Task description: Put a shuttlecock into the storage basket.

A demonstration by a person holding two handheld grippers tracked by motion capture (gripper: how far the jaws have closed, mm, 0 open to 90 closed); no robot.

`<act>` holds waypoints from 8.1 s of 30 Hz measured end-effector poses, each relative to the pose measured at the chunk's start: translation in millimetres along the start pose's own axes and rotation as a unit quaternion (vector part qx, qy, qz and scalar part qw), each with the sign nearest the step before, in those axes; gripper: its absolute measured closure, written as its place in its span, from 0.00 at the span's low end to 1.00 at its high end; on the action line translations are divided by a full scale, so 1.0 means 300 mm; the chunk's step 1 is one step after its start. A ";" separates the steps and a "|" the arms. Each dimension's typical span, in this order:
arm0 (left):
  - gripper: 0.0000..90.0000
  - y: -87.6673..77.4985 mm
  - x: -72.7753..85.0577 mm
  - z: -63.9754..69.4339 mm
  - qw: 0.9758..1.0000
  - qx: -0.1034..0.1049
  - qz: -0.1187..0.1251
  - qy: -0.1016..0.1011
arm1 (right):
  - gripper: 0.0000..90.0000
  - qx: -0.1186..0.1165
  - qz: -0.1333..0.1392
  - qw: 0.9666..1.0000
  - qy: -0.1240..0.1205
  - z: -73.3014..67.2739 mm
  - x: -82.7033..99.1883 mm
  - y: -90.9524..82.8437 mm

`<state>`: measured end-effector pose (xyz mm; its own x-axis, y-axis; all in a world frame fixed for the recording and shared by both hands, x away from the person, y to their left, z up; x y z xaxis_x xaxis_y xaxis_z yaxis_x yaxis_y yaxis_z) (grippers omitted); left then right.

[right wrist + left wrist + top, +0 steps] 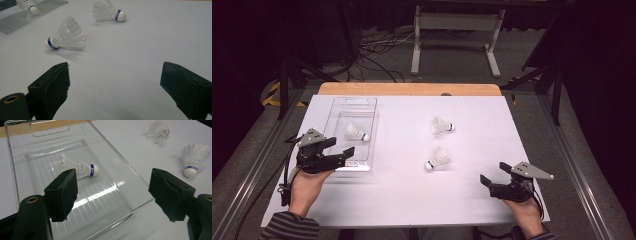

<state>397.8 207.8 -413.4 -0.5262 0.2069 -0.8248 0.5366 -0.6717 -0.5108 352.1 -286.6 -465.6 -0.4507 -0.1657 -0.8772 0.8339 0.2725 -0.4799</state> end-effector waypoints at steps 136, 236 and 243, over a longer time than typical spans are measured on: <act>0.25 -0.017 0.121 0.121 0.997 0.053 0.054 0.007 | 0.10 0.002 0.007 1.000 0.004 0.001 -0.005 -0.003; 0.27 0.261 -0.042 0.265 0.992 0.117 0.017 0.039 | 0.10 0.000 0.006 1.000 0.002 -0.002 -0.007 0.000; 0.27 0.282 -0.055 0.282 0.991 0.124 0.013 0.040 | 0.10 -0.001 0.006 1.000 0.003 -0.003 -0.007 0.000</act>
<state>396.0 87.4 -422.6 -0.4550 0.2366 -0.8585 0.3659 -0.8292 -0.4225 352.6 -285.4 -463.8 -0.4423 -0.1576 -0.8829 0.8388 0.2759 -0.4694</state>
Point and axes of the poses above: each handheld gripper's, and its own axes: y roughly forward along the jaws, x roughly out of its underside, z roughly to its right, the point moved 6 cm from there along y, roughly forward along the jaws, and after that the axes turned 13 degrees about x, right-handed, at the moved point
